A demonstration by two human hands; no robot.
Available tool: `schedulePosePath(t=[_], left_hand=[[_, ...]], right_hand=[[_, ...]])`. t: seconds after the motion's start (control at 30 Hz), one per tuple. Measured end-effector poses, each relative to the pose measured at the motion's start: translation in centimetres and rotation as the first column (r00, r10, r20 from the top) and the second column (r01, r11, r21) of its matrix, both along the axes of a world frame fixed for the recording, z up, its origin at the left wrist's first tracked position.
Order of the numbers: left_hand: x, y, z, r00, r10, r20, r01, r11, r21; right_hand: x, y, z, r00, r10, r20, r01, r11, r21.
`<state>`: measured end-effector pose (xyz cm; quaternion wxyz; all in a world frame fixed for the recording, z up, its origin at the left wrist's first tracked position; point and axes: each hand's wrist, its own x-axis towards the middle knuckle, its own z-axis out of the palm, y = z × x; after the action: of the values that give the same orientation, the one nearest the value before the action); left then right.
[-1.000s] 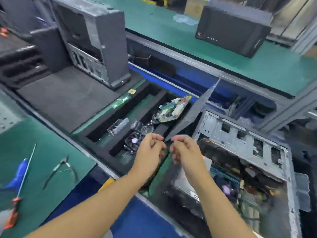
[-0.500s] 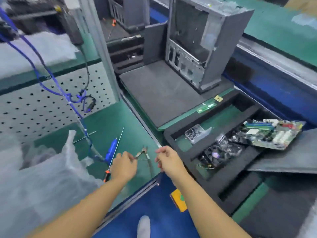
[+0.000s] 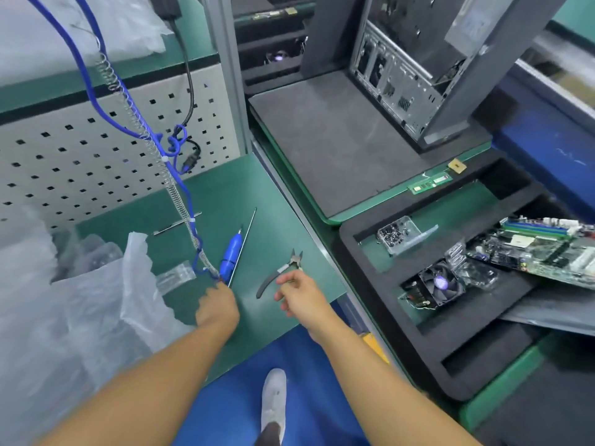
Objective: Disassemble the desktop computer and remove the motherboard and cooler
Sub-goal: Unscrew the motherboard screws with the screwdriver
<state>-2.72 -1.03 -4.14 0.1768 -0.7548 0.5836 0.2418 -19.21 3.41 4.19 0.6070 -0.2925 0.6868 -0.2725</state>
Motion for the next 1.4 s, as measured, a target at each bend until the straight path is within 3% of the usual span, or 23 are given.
schedulePosePath(t=[0.13,0.2,0.23,0.27,0.3,0.37,0.43,0.5,0.6,0.73,0.83,0.97,1.07,1.17,1.27,1.4], left_hand=[[0.6,0.0,-0.3,0.992,-0.021,-0.121,0.026,0.999,0.044],[0.0,0.0,0.5,0.948,0.051,-0.313,-0.017,0.994,0.109],[-0.4,0.1,0.8,0.878,0.134,-0.460,-0.067,0.985,0.158],[-0.9,0.3,1.3,0.741,0.264,-0.617,-0.128,0.958,0.256],[-1.4,0.5,2.0,0.545,0.403,-0.735,-0.164,0.911,0.378],[-2.4,0.7,3.6,0.192,0.534,-0.823,-0.098,0.845,0.525],[-3.8,0.8,5.3,0.004,0.534,-0.845,0.031,0.845,0.534],[-5.8,1.0,6.9,-0.077,0.522,-0.849,0.103,0.851,0.514],[-9.4,1.7,9.1,-0.107,0.494,-0.863,0.173,0.864,0.474],[-16.2,3.6,12.7,-0.204,0.516,-0.832,0.280,0.845,0.456],[-21.6,5.8,15.9,-0.274,0.552,-0.788,0.376,0.815,0.440],[-28.3,9.6,21.1,-0.317,0.550,-0.773,0.494,0.791,0.360],[-32.6,13.5,25.1,-0.360,0.540,-0.760,0.593,0.762,0.260],[-36.8,18.3,28.2,-0.343,0.547,-0.763,0.668,0.713,0.211],[-41.3,23.2,30.7,-0.279,0.592,-0.757,0.708,0.659,0.255],[-46.7,27.8,32.9,-0.170,0.447,-0.878,0.760,0.626,0.172]], right_hand=[[0.1,0.4,-0.5,1.000,0.021,-0.023,-0.021,1.000,0.013],[0.0,0.6,-0.8,0.999,0.025,-0.038,-0.025,1.000,0.015],[-0.1,0.6,-0.8,0.999,0.023,-0.045,-0.023,1.000,0.009],[-0.3,0.7,-0.8,0.998,0.019,-0.054,-0.019,1.000,-0.004],[-0.5,0.9,-0.7,0.997,0.016,-0.070,-0.017,1.000,-0.021],[-1.3,1.2,-0.4,0.993,0.016,-0.116,-0.025,0.997,-0.074],[-2.5,1.9,0.5,0.994,0.004,-0.109,-0.019,0.991,-0.135],[-4.3,3.0,2.0,0.999,-0.022,-0.028,0.016,0.980,-0.200],[-8.1,5.7,5.4,1.000,-0.017,0.016,0.021,0.949,-0.313],[-13.2,9.7,10.5,0.977,-0.087,-0.195,-0.021,0.870,-0.492],[-16.6,13.0,14.4,0.949,-0.209,-0.234,0.027,0.797,-0.604],[-21.0,18.2,19.0,0.866,-0.424,-0.264,0.067,0.623,-0.779],[-24.1,22.4,21.6,0.843,-0.508,-0.177,0.116,0.492,-0.863],[-26.9,26.5,24.4,0.787,-0.603,-0.128,0.173,0.414,-0.894],[-30.0,30.3,26.8,0.634,-0.751,-0.185,0.136,0.344,-0.929],[-34.7,35.1,29.2,0.432,-0.889,-0.148,0.145,0.230,-0.962]])
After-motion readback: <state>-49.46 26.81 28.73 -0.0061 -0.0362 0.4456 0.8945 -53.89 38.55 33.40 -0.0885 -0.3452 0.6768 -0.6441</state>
